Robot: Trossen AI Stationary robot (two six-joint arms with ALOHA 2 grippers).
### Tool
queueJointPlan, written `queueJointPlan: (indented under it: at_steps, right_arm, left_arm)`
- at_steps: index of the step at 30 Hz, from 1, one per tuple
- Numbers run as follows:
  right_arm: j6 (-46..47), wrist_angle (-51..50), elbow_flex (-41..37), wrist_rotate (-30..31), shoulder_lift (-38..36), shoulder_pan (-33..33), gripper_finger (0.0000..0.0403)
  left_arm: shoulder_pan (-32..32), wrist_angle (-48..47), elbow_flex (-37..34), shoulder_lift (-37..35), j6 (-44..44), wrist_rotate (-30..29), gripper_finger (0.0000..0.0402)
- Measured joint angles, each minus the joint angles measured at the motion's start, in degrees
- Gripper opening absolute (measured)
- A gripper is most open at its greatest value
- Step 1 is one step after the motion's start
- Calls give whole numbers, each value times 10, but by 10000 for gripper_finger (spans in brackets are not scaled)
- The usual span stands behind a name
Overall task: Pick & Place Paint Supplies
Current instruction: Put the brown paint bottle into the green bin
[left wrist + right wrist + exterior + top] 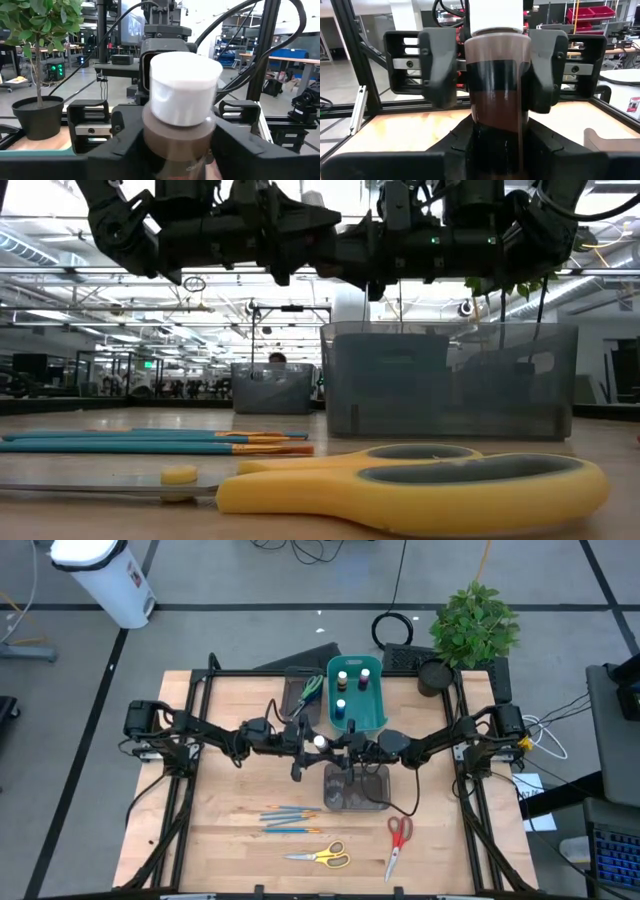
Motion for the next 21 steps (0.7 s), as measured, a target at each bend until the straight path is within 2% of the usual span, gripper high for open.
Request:
queueJointPlan:
  at_steps: [5, 8, 11, 16, 21]
  right_arm:
    - [1, -1, 0, 0, 0, 0, 101]
    - [11, -15, 0, 0, -5, 0, 110]
    - [26, -74, 2, -2, -31, -1, 136]
    - [27, -235, 0, 0, -105, -1, 188]
    - [28, -384, 0, 4, -193, 0, 220]
  left_arm:
    - [0, -3, 0, 0, -1, 0, 120]
    - [1, -5, 0, 0, -8, 1, 119]
    - [2, -6, 0, -2, -27, 0, 122]
    - [2, -37, -1, -18, -28, 0, 139]
    - [1, -56, -1, -25, -13, 1, 121]
